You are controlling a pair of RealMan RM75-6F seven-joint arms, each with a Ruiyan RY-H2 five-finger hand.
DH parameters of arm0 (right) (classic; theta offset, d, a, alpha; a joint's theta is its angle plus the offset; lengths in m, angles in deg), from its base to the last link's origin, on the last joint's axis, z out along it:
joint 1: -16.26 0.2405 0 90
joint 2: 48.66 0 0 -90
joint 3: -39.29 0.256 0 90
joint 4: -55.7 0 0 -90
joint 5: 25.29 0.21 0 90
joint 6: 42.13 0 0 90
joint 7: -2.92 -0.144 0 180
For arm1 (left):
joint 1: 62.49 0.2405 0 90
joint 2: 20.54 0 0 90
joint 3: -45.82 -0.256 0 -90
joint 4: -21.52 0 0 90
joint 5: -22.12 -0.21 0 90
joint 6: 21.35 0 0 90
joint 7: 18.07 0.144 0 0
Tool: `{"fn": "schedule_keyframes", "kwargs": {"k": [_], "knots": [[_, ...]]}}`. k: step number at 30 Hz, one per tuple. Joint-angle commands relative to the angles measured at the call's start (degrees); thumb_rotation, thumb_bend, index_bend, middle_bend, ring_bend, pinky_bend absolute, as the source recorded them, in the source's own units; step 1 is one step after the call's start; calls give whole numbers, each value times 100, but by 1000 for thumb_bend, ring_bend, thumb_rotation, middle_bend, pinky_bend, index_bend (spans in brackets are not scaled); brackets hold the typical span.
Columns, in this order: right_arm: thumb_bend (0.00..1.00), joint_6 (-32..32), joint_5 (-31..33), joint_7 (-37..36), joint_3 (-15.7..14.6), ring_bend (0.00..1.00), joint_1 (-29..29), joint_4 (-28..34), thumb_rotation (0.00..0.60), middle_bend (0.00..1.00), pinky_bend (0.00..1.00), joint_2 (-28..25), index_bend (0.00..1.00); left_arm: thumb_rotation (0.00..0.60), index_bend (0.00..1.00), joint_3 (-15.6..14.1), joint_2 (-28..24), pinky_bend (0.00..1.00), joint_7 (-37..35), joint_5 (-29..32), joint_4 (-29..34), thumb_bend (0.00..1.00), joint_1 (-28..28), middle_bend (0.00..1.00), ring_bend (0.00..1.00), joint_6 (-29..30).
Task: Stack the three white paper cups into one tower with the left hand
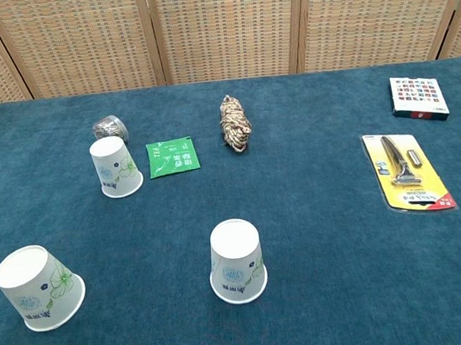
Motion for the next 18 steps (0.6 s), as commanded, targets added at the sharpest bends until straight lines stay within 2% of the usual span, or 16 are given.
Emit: {"fn": "schedule_keyframes", "kwargs": {"k": [1,9,13,18], "knots": [[0,0,9,13,-1,0,-7,1,600,0,0,-1,0,600,0,-3,6,0,12,6,1,142,-10,0,0,-20],[0,9,49,0,16,0,-13,15,600,0,0,-9,0,600,0,-55,-12,0,-33,-149,38,143,-33,0,0,-14],[0,67,183,-32,54,0,-13,-25,600,0,0,-22,0,600,0,-286,-124,0,-146,-946,248,143,-310,0,0,-217],[0,80,210,-140,75,0,-13,-40,600,0,0,-56,0,600,0,-336,-236,0,141,-1477,680,143,-806,0,0,-754]]}}
